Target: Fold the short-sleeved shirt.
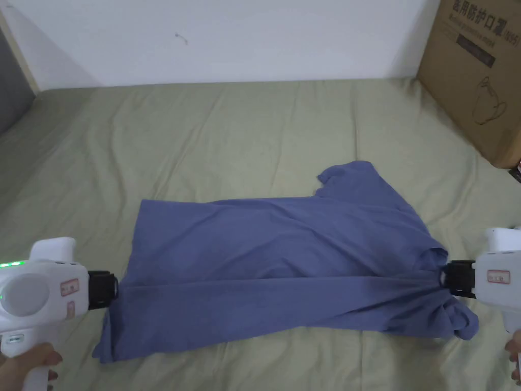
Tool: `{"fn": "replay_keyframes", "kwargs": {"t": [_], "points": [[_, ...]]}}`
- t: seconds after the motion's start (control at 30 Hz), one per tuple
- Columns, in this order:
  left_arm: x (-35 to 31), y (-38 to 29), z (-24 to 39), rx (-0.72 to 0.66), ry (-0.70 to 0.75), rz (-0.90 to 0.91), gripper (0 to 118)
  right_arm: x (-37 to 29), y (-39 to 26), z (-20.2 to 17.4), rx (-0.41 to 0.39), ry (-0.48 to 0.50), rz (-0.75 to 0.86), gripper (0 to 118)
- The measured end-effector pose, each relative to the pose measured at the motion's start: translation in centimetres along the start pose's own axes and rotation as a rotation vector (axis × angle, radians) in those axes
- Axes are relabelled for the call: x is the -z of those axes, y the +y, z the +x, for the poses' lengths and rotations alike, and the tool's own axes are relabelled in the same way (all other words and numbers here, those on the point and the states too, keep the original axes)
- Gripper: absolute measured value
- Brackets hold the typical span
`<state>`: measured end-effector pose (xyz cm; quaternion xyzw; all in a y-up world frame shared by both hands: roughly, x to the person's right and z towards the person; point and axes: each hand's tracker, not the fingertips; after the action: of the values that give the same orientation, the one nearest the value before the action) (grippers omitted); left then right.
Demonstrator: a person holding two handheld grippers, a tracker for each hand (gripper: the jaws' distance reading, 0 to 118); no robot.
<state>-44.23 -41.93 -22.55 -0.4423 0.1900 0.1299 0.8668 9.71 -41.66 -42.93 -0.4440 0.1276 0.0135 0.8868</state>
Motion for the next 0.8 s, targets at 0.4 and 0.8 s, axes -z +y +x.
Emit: {"fn": "replay_keyframes", "kwargs": {"t": [0.4, 0.8], "points": [[1.9, -5.8, 1.6, 0.041, -0.010, -0.077, 96, -1.5, -7.1, -1.3, 0.035, 0.043, -0.071, 1], [6.3, -5.3, 1.9, 0.003, -0.045, -0.177, 10, 1.1, -7.1, 1.9, 0.104, 0.014, -0.081, 52]]}}
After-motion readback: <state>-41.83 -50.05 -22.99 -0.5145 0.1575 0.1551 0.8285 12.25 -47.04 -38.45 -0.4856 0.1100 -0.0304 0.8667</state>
